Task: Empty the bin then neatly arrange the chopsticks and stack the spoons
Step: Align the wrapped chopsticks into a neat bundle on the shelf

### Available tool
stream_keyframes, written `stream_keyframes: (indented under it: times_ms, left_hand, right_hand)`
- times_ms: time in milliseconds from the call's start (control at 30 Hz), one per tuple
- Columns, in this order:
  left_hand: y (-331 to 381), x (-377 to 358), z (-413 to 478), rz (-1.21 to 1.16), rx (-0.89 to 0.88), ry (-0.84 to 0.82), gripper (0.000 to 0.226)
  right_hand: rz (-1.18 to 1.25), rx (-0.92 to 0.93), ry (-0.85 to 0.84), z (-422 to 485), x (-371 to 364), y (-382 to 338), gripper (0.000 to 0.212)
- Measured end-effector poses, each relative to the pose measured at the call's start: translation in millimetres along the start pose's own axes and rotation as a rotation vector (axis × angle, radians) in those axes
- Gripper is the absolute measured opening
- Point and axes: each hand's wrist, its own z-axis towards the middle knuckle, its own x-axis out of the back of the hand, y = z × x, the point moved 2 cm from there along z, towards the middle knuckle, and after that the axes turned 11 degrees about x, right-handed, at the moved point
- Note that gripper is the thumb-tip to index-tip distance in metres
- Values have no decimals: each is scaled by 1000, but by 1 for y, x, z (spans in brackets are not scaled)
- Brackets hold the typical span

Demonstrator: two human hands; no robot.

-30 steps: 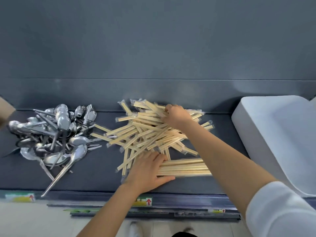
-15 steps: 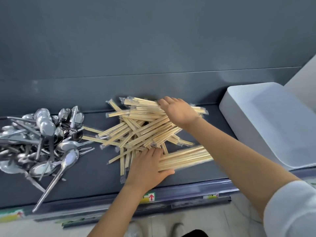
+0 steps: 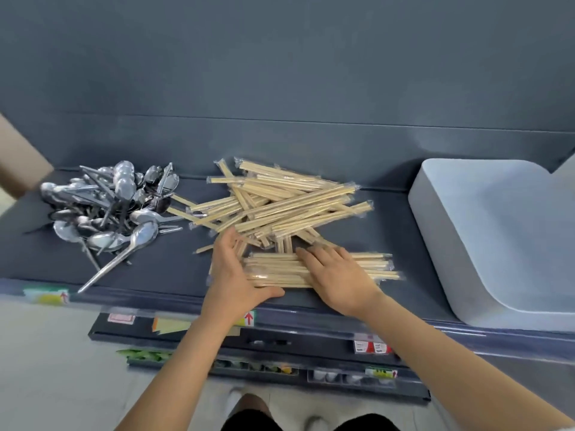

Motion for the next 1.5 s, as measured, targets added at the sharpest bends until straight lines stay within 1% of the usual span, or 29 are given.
stream_keyframes:
  times_ms: [33,67,100,133,167,233,300,367,467,533,633,733,767,800,833,867,900,967,1033,1100,1133,1167,1233,1300,1367,1433,1500]
  left_hand:
    - [3,3,-1,122,-91,39,121]
    - [6,4,0,269,-196,46,107]
    - [8,3,1,402,-272,11,93]
    - [8,1,2,482,-302,-39,84]
    - [8,-2,3,504,-294,-81,81]
    - [7,-7,5,448,-222,-93,81]
    - [5,-8,6,337,-154,-76,82]
    - [5,-8,5,293,-122,-66,83]
    - [4,-7,5,303,-109,-48,86]
    - [1,-9,7,242,-57,-69,88]
    - [-3,-13,12,118,29,-108,77]
    - [-1,-14,12,90,9,-131,72]
    - [-1,-14,13,93,-7,-138,73]
    - [-2,-13,12,100,-28,-146,74]
    - [-3,-13,12,111,-46,-156,75]
    - [-4,-13,12,124,-67,-166,75]
    - [-4,-14,12,138,-85,-174,75]
    - [-4,-14,11,166,-116,-177,73]
    - [-2,-14,11,199,-135,-183,73]
    - [1,-13,11,289,-176,-187,75]
    - [3,-12,9,370,-212,-188,76]
    - [5,-12,8,466,-252,-182,76]
    - [8,-13,5,649,-339,-137,73]
    - [14,-15,1,745,-400,-96,69]
    - [17,-19,-2,731,-377,-125,62]
    - [16,-20,-3,663,-315,-168,61]
    - [12,-22,-4,626,-290,-192,63]
  right_hand:
    - [-3,-1,-17,-1,-1,-1,54]
    - [-6,0,-26,-1,0,-2,59]
    - [0,4,-34,0,0,-4,63]
    - [5,16,-29,2,1,-4,63]
    - [7,27,-25,3,0,-6,60]
    - [32,38,-33,6,0,-11,57]
    - [105,48,-44,9,2,-16,61]
    - [163,34,-26,7,10,-12,68]
    - [48,-47,38,-2,14,4,72]
    - [77,-90,10,-9,12,11,74]
    - [211,-75,24,-12,7,9,72]
    - [380,-40,102,-9,11,5,65]
    - [418,-53,158,-10,13,5,60]
    - [426,-102,238,-14,15,8,55]
    - [407,-191,317,-19,17,13,53]
    - [372,-305,361,-27,18,20,52]
    - [336,-414,347,-35,19,25,51]
    - [293,-534,198,-47,12,31,48]
    - [308,-521,93,-53,3,31,49]
    - [301,-476,70,-52,-1,28,61]
    - [279,-474,60,-51,-2,28,68]
    - [225,-472,48,-51,-2,28,72]
    - [49,-458,40,-49,0,25,74]
    - [-88,-431,45,-44,6,19,71]
    - [-116,-374,76,-35,12,14,65]
    - [-15,-321,195,-24,19,12,54]
    - [203,-317,312,-12,28,17,38]
